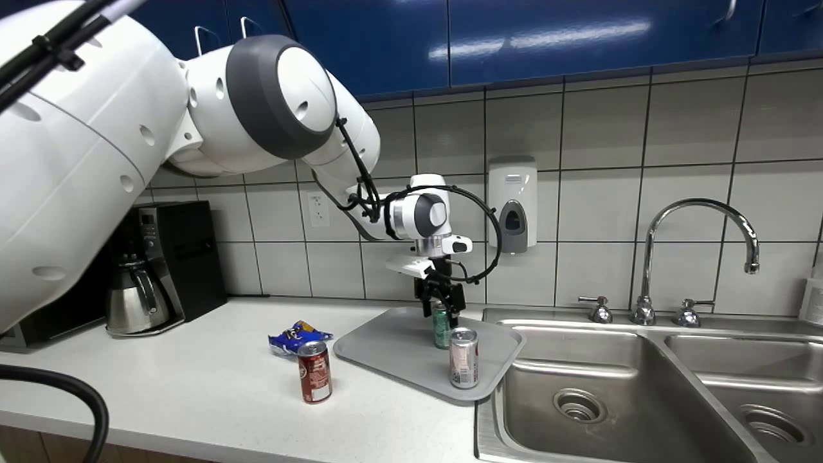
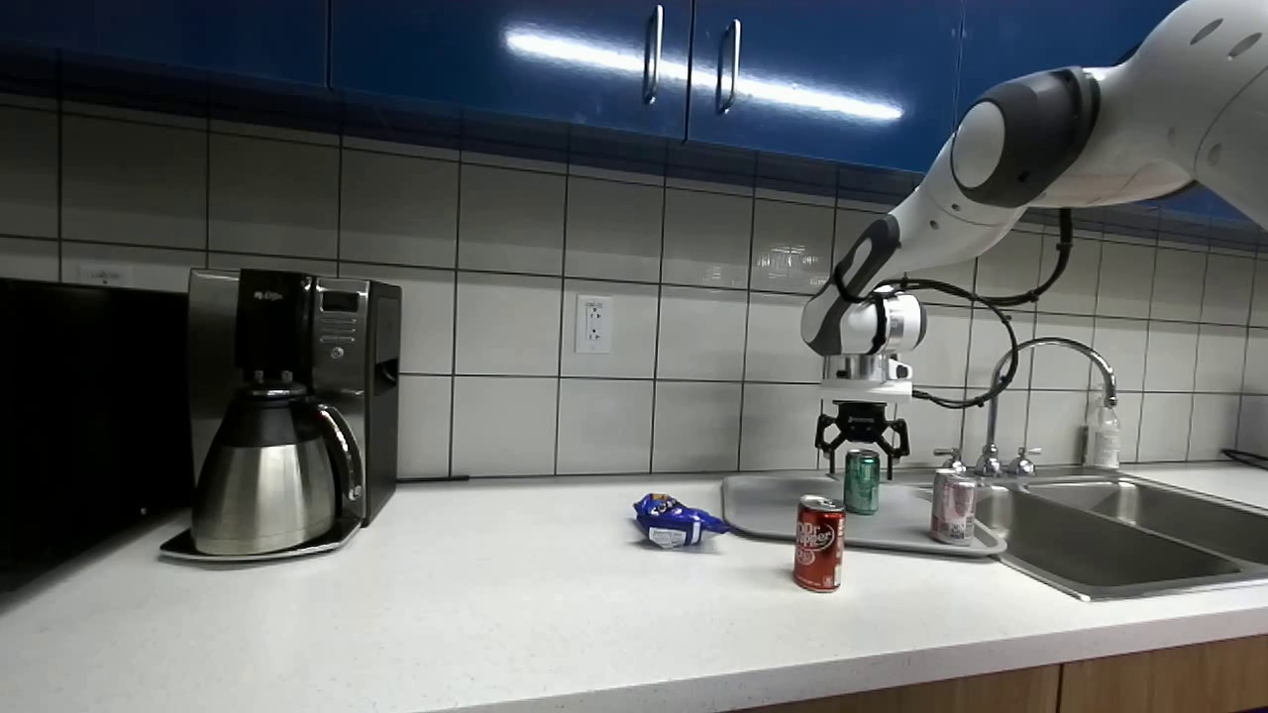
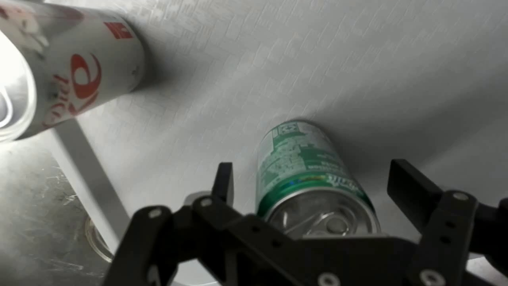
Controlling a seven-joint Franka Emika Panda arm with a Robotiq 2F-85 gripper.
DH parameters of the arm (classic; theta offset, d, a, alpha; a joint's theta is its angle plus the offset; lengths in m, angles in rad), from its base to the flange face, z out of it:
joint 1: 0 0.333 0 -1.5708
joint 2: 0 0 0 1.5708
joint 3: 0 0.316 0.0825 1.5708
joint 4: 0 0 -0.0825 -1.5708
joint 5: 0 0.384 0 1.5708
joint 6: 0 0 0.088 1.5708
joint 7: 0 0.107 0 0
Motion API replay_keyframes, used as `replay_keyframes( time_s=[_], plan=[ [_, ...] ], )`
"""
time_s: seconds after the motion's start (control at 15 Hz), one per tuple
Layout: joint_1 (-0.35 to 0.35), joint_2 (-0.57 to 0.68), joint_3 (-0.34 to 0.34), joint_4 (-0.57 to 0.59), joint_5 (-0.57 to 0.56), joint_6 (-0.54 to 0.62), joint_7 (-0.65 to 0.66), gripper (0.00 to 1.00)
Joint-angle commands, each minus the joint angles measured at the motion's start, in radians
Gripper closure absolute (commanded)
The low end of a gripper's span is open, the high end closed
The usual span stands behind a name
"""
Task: Move the soda cans to the counter
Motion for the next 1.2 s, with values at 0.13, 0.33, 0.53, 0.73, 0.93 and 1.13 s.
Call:
replay_keyframes(
  time_s=[0.13,0.33,0.53,0.73,0.93,1.13],
  plan=[
    [-0.025,0.046,0.009,0.093,0.033,-0.059,-0.016,0.0],
    [-0.029,0.054,0.008,0.107,0.032,-0.064,-0.016,0.0],
    [-0.031,0.054,0.009,0.107,0.033,-0.059,-0.017,0.26],
    [-0.031,0.052,0.01,0.106,0.033,-0.058,-0.019,0.5],
    [-0.031,0.048,0.009,0.101,0.033,-0.058,-0.02,0.62],
    [-0.031,0.032,0.01,0.082,0.034,-0.05,-0.023,0.62]
  ],
)
